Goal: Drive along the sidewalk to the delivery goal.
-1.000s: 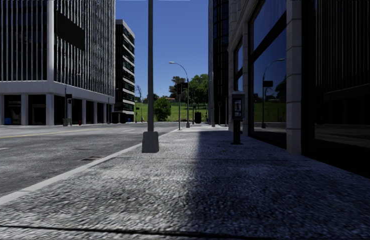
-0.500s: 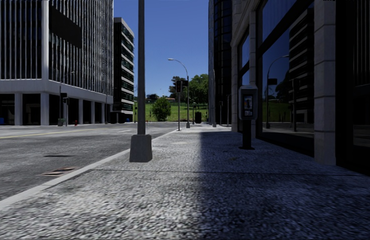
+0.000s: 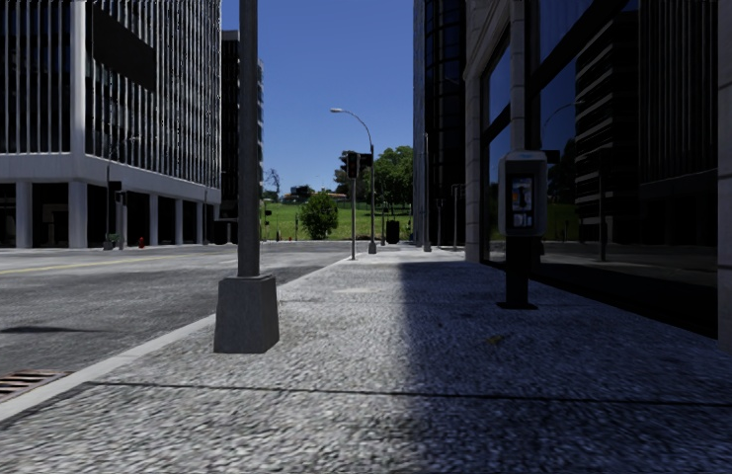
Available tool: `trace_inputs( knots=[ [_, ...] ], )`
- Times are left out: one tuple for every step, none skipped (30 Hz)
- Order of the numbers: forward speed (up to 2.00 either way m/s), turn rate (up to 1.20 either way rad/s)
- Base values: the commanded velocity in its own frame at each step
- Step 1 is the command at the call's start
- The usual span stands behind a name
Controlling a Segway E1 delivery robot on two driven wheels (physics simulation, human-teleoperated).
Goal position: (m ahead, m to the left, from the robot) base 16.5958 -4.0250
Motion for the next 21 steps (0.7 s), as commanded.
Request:
trace_inputs(
  knots=[
    [2.00, 0.00],
    [2.00, 0.00],
    [2.00, 0.00],
    [2.00, 0.00],
    [2.00, 0.00],
    [2.00, 0.00],
    [2.00, 0.00],
    [2.00, 0.00],
    [2.00, 0.00],
    [2.00, 0.00],
    [2.00, -0.04],
    [2.00, -0.08],
    [2.00, -0.08],
    [2.00, -0.10],
    [2.00, -0.10],
    [2.00, -0.10],
    [2.00, -0.11],
    [2.00, -0.18],
    [2.00, -0.23],
    [2.00, -0.25],
    [2.00, -0.25]
  ],
)
